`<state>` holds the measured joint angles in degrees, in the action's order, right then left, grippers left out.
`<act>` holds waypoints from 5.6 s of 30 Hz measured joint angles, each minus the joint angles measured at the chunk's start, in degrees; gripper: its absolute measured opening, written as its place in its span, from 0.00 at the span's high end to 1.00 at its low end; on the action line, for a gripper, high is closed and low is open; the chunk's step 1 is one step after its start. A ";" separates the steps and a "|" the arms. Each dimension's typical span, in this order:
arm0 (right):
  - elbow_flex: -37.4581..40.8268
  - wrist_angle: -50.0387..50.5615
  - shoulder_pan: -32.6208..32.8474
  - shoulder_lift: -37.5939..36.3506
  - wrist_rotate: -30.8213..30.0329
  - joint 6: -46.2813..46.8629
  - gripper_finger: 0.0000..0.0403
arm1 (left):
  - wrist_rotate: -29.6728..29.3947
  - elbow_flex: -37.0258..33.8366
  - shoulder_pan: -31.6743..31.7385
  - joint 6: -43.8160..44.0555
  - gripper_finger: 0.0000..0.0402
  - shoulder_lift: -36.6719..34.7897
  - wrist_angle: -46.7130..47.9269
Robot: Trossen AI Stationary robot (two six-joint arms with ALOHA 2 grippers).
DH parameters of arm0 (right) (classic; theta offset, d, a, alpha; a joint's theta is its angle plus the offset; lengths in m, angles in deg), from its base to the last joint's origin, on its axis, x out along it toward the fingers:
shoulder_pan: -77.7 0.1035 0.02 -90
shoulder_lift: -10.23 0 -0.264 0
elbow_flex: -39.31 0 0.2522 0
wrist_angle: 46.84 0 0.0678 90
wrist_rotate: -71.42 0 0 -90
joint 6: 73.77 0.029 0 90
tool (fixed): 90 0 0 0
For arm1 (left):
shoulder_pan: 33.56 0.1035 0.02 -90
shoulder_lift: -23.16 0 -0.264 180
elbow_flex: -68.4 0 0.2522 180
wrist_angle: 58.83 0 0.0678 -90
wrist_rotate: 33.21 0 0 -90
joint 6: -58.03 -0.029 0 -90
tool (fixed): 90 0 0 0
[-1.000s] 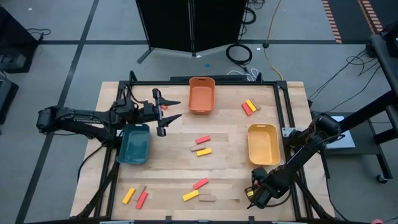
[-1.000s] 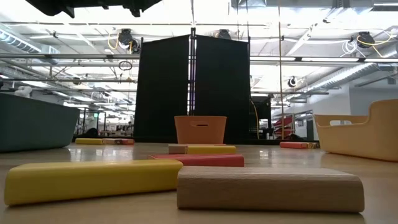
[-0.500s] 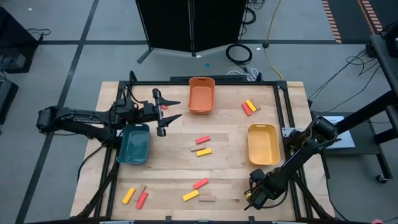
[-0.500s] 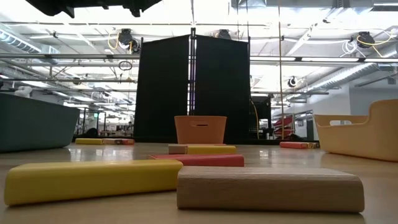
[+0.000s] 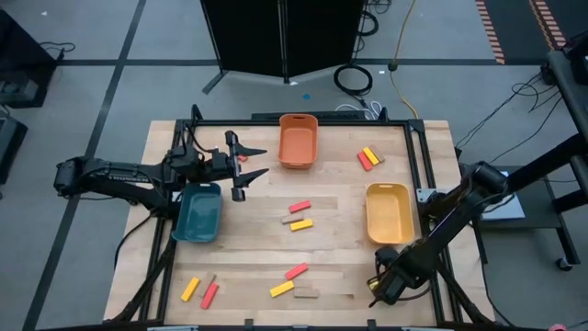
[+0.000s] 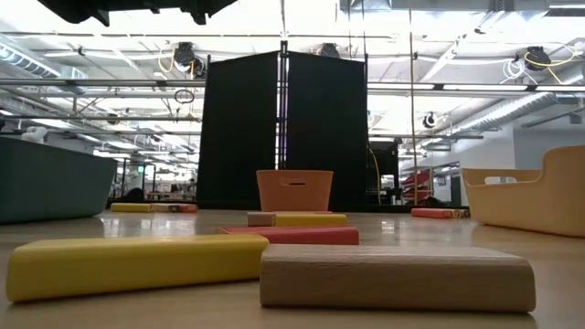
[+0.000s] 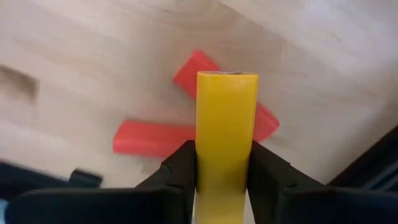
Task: Sort blocks
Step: Put the bottom right yellow block into the yellow bin, then put the bottom left yellow block into the yellow bin
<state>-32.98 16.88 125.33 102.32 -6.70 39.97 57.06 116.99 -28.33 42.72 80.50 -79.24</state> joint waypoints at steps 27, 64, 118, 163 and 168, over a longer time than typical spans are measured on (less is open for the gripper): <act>-0.04 30.57 -19.70 -18.38 -23.59 -18.95 0.68 | 0.00 0.00 0.00 -0.53 0.45 0.00 -0.90; -0.09 -21.77 -30.47 -18.14 -29.83 -90.72 0.41 | 2.84 -0.04 -9.50 43.09 0.45 -2.47 45.12; -0.11 -78.60 -34.32 10.19 -10.49 -130.99 0.41 | 31.07 10.21 -56.39 122.50 0.45 31.62 61.65; -0.11 -77.38 -34.45 10.15 -10.63 -128.68 0.41 | 30.67 10.18 -56.15 111.88 0.80 36.87 67.80; -0.11 -77.36 -34.53 10.15 -10.69 -129.38 0.41 | 27.30 10.14 -55.49 109.88 0.77 31.97 71.13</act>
<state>-33.09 -60.48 90.80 112.47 -17.40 -89.41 84.36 127.13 -83.82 152.61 112.48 -8.11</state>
